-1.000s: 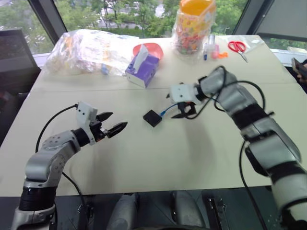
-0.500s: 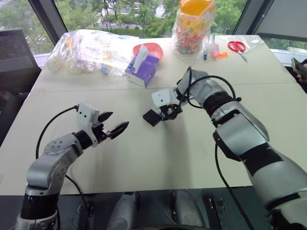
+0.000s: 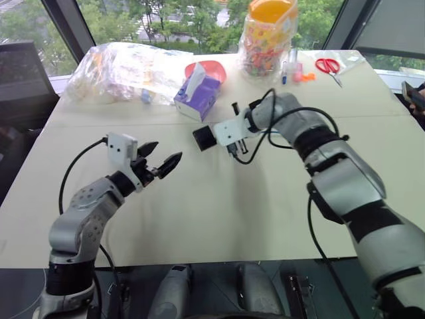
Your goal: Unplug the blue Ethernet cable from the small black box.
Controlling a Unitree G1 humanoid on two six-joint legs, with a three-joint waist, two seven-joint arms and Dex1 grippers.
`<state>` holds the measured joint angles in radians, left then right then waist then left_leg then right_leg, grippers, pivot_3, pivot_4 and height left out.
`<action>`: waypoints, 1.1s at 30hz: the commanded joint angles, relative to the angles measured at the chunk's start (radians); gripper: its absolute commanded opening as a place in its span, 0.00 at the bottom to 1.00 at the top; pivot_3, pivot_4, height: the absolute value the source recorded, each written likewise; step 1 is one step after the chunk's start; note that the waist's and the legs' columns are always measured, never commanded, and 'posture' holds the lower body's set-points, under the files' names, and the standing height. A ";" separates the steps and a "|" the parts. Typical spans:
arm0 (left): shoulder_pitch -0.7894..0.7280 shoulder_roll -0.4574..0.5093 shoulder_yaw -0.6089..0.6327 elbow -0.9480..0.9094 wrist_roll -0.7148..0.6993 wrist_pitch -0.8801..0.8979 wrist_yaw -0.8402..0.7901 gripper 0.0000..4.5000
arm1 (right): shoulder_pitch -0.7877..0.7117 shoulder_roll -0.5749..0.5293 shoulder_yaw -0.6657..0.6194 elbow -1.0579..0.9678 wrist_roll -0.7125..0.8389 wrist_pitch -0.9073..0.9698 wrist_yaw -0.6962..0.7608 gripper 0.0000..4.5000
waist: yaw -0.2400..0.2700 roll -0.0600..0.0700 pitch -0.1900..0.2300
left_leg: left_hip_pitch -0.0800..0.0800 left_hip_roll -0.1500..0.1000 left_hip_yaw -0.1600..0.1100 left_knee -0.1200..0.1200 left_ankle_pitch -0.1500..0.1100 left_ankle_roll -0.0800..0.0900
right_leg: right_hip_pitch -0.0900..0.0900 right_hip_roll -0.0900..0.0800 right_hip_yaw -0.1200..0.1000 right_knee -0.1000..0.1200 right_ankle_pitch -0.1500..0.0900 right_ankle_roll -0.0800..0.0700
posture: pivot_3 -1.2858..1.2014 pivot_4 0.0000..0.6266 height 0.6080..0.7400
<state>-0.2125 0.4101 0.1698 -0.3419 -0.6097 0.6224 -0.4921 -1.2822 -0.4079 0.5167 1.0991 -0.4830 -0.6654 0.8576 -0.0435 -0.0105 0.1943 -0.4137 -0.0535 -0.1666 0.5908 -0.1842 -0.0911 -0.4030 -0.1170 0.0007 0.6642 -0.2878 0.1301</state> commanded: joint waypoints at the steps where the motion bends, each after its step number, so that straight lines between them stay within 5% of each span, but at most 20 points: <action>1: -0.038 -0.006 -0.012 0.015 -0.031 0.013 -0.026 1.00 | 0.181 -0.046 -0.088 -0.277 0.053 -0.113 -0.159 0.01 | 0.000 -0.001 -0.001 | 0.000 0.000 0.000 0.000 0.000 0.000 | 0.000 0.000 0.000 0.000 0.000 0.000 | 0.52 0.24 0.90; 9: -0.142 -0.020 -0.041 0.096 -0.045 0.030 -0.069 1.00 | 0.545 -0.043 -0.213 -0.816 -0.153 0.064 -0.537 0.01 | 0.001 -0.001 -0.001 | 0.000 0.000 0.001 0.001 0.001 0.000 | -0.001 0.000 0.002 0.002 0.000 0.000 | 0.52 0.24 0.90; 20: -0.187 -0.024 -0.046 0.122 -0.049 0.028 -0.101 1.00 | 0.622 -0.044 -0.180 -0.941 -0.184 0.161 -0.543 0.01 | 0.001 -0.001 -0.001 | 0.004 0.000 0.000 0.002 0.001 0.000 | 0.005 0.000 0.001 0.000 0.000 0.000 | 0.52 0.24 0.90; 23: -0.186 -0.026 -0.041 0.120 -0.047 0.015 -0.104 0.82 | 0.613 -0.052 -0.170 -0.930 -0.174 0.153 -0.530 0.00 | 0.001 -0.001 -0.001 | 0.004 0.000 0.000 0.002 0.001 0.000 | 0.006 0.000 0.001 0.000 0.000 0.000 | 0.52 0.24 0.90; 31: -0.190 -0.029 -0.028 0.113 -0.056 0.006 -0.105 0.12 | 0.615 -0.064 -0.158 -0.928 -0.163 0.136 -0.505 0.00 | 0.001 -0.001 0.000 | 0.004 0.000 0.001 0.002 0.001 0.000 | 0.006 0.000 0.001 0.000 0.000 0.000 | 0.52 0.24 0.90; 33: -0.182 -0.027 -0.025 0.106 -0.060 0.006 -0.107 0.11 | 0.616 -0.066 -0.156 -0.930 -0.159 0.135 -0.498 0.00 | 0.000 -0.001 0.000 | 0.004 0.000 0.000 0.002 0.001 0.000 | 0.006 0.000 0.001 0.000 0.000 0.000 | 0.52 0.24 0.90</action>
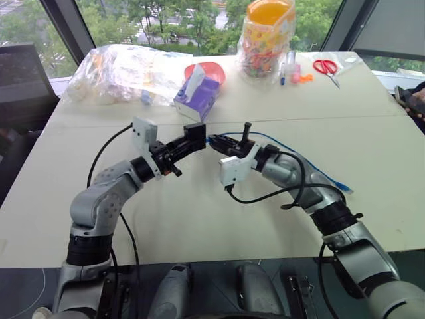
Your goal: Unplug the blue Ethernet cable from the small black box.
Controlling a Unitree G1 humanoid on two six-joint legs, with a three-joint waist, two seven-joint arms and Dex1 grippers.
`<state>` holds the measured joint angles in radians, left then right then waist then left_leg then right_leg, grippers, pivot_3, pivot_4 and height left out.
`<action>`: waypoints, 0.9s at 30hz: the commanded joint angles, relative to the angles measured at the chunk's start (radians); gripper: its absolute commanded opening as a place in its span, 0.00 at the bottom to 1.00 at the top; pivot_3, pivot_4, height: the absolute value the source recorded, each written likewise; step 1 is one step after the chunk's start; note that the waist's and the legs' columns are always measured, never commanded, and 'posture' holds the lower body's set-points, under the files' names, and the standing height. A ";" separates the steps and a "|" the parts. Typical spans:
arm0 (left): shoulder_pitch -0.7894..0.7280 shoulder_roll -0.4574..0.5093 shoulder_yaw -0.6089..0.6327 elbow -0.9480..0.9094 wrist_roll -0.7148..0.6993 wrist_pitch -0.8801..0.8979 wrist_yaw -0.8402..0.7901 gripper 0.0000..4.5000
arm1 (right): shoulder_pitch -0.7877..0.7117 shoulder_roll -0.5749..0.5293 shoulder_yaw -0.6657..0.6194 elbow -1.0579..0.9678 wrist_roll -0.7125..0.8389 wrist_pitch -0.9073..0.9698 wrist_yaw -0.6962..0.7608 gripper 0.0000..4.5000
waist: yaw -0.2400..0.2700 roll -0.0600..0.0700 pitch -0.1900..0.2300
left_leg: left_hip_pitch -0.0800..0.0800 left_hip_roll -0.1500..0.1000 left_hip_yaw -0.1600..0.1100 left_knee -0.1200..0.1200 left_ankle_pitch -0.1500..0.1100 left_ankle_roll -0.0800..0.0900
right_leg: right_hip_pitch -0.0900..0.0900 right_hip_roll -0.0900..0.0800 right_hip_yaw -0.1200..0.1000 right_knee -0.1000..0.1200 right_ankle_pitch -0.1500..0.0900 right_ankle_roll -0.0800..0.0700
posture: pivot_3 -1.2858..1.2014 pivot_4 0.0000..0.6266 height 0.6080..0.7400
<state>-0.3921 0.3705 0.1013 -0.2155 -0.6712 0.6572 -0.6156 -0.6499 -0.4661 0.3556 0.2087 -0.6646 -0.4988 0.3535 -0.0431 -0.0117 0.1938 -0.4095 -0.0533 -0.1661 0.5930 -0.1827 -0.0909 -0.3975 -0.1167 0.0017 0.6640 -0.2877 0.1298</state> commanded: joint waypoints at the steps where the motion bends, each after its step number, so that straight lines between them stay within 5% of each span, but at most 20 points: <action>1: 0.000 0.014 0.045 -0.022 0.000 -0.029 0.015 0.11 | -0.016 -0.009 0.006 -0.038 0.028 -0.033 0.013 0.00 | 0.000 0.000 0.000 | 0.000 0.000 0.000 0.000 0.000 0.000 | 0.000 0.000 0.000 0.000 0.000 0.000 | 0.52 0.24 0.90; 3: 0.005 0.022 0.044 -0.022 -0.002 -0.023 0.009 0.11 | -0.017 -0.016 0.003 -0.034 0.062 -0.043 0.040 0.00 | 0.000 0.000 0.000 | 0.000 0.000 0.000 0.000 0.000 0.000 | 0.000 0.000 0.000 0.000 0.000 0.000 | 0.52 0.24 0.90; 10: 0.013 0.060 0.042 -0.005 -0.007 -0.016 -0.025 0.11 | -0.068 -0.009 -0.026 0.014 0.227 0.034 0.189 0.74 | 0.000 0.000 0.000 | 0.000 0.000 0.000 0.000 0.000 0.000 | 0.000 0.000 0.000 0.000 0.000 0.000 | 0.52 0.24 0.90; 14: 0.015 0.080 0.069 -0.009 -0.056 -0.010 -0.089 0.11 | -0.098 0.003 -0.059 0.015 0.549 0.229 0.494 0.74 | 0.000 0.000 0.000 | 0.000 0.000 0.000 0.000 0.000 0.000 | 0.001 0.000 -0.001 -0.001 0.000 0.000 | 0.52 0.24 0.90; 19: 0.021 0.159 0.110 -0.045 -0.176 0.071 -0.199 0.11 | -0.226 0.009 -0.150 0.023 0.953 0.753 0.858 0.74 | -0.003 0.000 0.001 | 0.000 0.000 -0.001 0.000 0.000 0.001 | 0.001 0.000 -0.001 -0.001 0.000 0.000 | 0.52 0.24 0.90; 27: 0.012 0.198 0.135 -0.081 -0.257 0.121 -0.200 0.11 | -0.362 0.024 -0.186 0.142 1.110 1.111 1.015 0.74 | 0.001 0.000 0.001 | 0.000 0.000 -0.001 -0.001 -0.001 0.001 | 0.000 0.000 -0.002 -0.002 0.000 0.000 | 0.52 0.24 0.90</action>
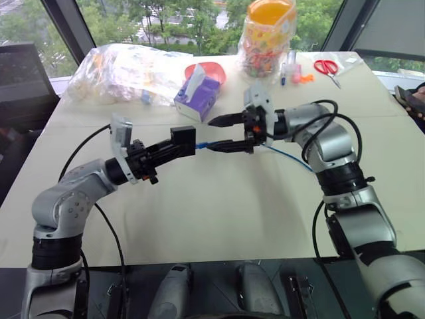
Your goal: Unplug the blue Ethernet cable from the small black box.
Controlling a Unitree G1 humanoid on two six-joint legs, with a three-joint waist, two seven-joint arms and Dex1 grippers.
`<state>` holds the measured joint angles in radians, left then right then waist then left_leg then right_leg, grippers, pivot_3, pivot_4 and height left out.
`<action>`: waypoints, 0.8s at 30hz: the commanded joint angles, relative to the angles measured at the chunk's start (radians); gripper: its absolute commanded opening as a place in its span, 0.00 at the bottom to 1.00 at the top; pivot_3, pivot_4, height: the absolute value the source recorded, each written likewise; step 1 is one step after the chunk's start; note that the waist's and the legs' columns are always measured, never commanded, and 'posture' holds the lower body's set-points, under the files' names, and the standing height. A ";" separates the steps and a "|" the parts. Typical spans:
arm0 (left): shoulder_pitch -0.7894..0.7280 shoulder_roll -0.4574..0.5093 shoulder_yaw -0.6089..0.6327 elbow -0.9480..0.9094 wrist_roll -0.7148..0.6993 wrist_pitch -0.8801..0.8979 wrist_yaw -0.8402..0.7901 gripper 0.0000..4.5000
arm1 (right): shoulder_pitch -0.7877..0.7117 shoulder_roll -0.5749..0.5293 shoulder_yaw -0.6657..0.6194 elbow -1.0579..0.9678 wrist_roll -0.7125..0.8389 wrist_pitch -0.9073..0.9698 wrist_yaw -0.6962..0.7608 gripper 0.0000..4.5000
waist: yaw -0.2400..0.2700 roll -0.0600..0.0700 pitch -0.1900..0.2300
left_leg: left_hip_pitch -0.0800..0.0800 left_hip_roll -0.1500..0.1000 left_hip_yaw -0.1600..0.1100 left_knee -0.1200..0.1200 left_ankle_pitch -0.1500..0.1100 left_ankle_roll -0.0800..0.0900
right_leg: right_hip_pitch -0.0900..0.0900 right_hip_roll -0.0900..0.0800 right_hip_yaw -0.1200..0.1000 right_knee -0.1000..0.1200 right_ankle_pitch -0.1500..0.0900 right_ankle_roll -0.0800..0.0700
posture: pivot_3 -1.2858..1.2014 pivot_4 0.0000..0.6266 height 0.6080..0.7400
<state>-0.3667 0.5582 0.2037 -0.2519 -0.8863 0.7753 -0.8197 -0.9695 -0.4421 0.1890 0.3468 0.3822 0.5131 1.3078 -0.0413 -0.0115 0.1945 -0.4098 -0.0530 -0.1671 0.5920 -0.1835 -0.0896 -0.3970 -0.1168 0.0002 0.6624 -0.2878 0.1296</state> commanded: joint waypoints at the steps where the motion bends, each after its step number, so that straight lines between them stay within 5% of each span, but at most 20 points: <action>1: -0.017 0.010 0.037 -0.049 -0.050 0.008 0.008 0.11 | -0.048 0.002 -0.017 0.009 0.074 0.137 0.073 0.74 | -0.001 0.000 0.000 | 0.000 0.000 0.000 0.000 0.000 0.000 | 0.000 0.000 0.000 0.000 0.000 0.000 | 0.52 0.24 0.90; 11: -0.032 0.023 0.052 -0.068 -0.119 0.028 0.035 0.11 | -0.088 0.044 -0.045 0.056 0.109 0.257 0.073 0.74 | -0.003 0.000 0.000 | -0.001 0.000 0.000 0.000 0.000 0.000 | -0.001 0.000 0.000 0.000 0.000 0.000 | 0.52 0.24 0.90; 12: -0.032 0.024 0.050 -0.068 -0.120 0.028 0.036 0.11 | -0.089 0.046 -0.045 0.055 0.110 0.262 0.073 0.63 | -0.002 0.000 0.000 | -0.001 0.000 0.000 0.000 0.000 0.000 | -0.001 0.000 0.000 0.000 0.000 0.000 | 0.52 0.24 0.90; 20: -0.031 0.031 0.042 -0.069 -0.127 0.023 0.039 0.11 | -0.089 0.050 -0.038 0.039 0.119 0.297 0.075 0.63 | -0.002 0.000 0.000 | -0.001 0.000 0.000 0.000 0.000 0.000 | -0.001 0.000 0.000 0.000 0.000 0.000 | 0.52 0.24 0.90; 24: -0.035 0.028 0.039 -0.067 -0.126 0.022 0.040 0.11 | -0.082 0.054 -0.028 0.026 0.116 0.301 0.074 0.33 | -0.003 0.000 0.000 | -0.001 0.000 0.001 -0.001 0.000 0.000 | -0.002 0.000 0.000 0.000 0.000 0.000 | 0.52 0.24 0.90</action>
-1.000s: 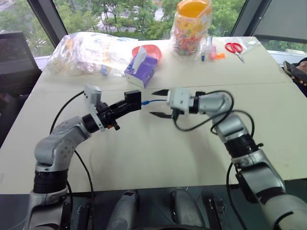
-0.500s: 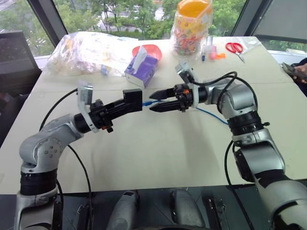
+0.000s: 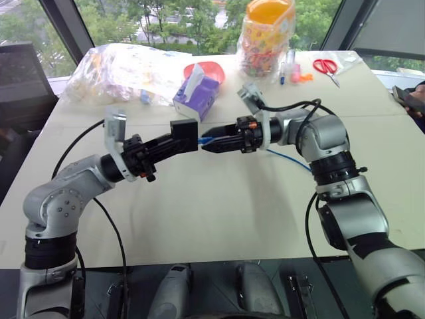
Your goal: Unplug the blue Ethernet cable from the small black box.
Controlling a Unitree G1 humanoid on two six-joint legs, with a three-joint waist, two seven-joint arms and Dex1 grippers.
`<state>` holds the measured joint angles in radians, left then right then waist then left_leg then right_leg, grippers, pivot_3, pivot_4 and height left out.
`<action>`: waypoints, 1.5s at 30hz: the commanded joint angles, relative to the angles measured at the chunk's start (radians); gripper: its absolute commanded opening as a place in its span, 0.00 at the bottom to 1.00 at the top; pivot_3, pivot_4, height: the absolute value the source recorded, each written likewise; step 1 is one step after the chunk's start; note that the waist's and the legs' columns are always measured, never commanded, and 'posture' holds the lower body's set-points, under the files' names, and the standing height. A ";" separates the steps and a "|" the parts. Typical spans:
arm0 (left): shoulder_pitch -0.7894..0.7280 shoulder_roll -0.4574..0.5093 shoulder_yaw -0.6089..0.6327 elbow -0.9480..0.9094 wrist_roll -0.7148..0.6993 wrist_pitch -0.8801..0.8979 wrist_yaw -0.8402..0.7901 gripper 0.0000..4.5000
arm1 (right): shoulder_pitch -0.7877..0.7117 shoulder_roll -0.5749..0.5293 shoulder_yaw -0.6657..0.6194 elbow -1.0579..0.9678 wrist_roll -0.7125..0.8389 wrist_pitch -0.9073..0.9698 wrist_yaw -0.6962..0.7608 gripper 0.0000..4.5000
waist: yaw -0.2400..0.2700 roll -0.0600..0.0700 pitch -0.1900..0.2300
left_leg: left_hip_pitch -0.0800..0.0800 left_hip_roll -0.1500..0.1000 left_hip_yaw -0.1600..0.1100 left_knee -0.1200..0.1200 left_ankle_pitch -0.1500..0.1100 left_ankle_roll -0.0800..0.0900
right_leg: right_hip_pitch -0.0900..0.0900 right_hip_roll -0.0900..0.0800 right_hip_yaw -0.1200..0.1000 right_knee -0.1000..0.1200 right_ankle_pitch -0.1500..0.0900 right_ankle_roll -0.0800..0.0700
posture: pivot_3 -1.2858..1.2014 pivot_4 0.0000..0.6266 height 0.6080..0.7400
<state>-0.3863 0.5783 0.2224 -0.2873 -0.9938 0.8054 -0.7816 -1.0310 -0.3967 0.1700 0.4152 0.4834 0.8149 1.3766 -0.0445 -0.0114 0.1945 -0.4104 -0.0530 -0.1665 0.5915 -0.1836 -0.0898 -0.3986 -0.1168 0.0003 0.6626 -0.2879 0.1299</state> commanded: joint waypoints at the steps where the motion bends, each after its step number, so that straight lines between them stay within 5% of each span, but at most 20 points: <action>1: -0.016 0.008 0.019 -0.030 -0.017 -0.009 0.001 0.11 | -0.020 0.009 -0.007 -0.042 0.014 -0.001 0.006 0.22 | 0.000 0.000 0.000 | 0.000 0.000 0.000 0.000 0.000 0.000 | 0.000 0.000 0.000 0.000 0.000 0.000 | 0.52 0.24 0.90; 15: -0.004 0.015 0.016 -0.041 -0.021 -0.004 -0.004 0.11 | -0.015 0.009 0.002 -0.059 0.014 0.009 0.007 0.22 | 0.001 0.000 0.000 | 0.000 0.000 0.000 0.000 0.000 0.000 | 0.000 0.000 0.000 0.000 0.000 0.000 | 0.52 0.24 0.90; 19: 0.003 0.019 0.011 -0.046 -0.019 -0.004 -0.009 0.11 | -0.020 0.010 0.001 -0.054 0.016 0.012 0.009 0.00 | 0.001 0.000 0.000 | 0.000 0.000 0.000 0.000 0.000 0.000 | 0.000 0.000 0.000 0.000 0.000 0.000 | 0.52 0.24 0.90; 40: 0.033 0.043 0.012 -0.061 -0.031 0.001 -0.023 0.11 | -0.015 -0.001 0.000 -0.052 -0.003 -0.022 0.002 0.00 | 0.001 0.000 0.000 | -0.001 0.000 0.000 0.000 0.000 0.000 | -0.001 0.000 0.000 0.000 0.000 0.000 | 0.52 0.24 0.90; 45: 0.054 0.062 0.036 -0.068 -0.051 0.006 -0.026 0.11 | -0.030 -0.016 -0.017 0.005 -0.015 -0.044 -0.007 0.43 | 0.000 0.000 0.000 | -0.001 0.000 0.000 0.000 0.000 0.000 | -0.001 0.000 0.000 0.000 0.000 0.000 | 0.52 0.24 0.90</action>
<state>-0.3434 0.6250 0.2247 -0.3229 -1.0169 0.8045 -0.7932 -1.0299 -0.3959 0.1966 0.4125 0.4694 0.7905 1.3745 -0.0441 -0.0115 0.1945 -0.4110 -0.0529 -0.1665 0.5912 -0.1837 -0.0899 -0.3995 -0.1168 0.0003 0.6625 -0.2879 0.1299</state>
